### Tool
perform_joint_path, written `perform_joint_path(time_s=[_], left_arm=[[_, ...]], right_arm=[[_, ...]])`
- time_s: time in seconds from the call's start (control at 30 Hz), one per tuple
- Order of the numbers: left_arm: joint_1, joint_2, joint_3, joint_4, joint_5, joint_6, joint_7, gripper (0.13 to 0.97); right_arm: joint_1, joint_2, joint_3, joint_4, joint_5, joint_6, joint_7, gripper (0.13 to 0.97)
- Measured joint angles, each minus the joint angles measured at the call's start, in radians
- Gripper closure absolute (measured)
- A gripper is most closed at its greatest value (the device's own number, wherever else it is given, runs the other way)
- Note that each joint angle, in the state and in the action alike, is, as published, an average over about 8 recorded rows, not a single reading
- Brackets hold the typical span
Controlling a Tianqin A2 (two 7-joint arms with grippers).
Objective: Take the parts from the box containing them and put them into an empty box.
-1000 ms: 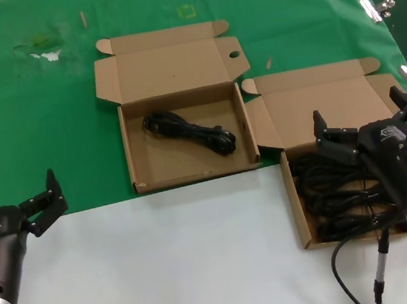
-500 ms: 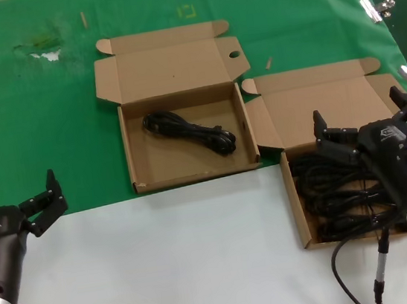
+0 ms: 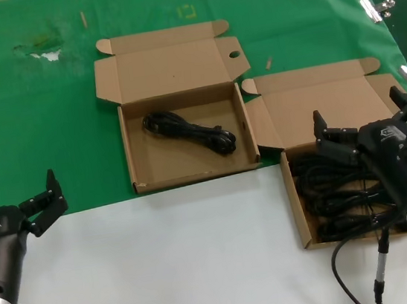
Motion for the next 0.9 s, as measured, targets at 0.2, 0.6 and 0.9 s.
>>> perform_joint_path(time_s=[0.2, 0.6, 0.9], left_arm=[[0.0, 0.0, 0.0, 0.0, 0.0, 0.0, 0.0, 0.132], [0.0, 0.0, 0.0, 0.0, 0.0, 0.0, 0.0, 0.132], [0.0, 0.0, 0.0, 0.0, 0.0, 0.0, 0.0, 0.132]], right_arm=[[0.0, 0.0, 0.0, 0.0, 0.0, 0.0, 0.0, 0.129], [0.0, 0.0, 0.0, 0.0, 0.0, 0.0, 0.0, 0.129], [0.0, 0.0, 0.0, 0.0, 0.0, 0.0, 0.0, 0.129]])
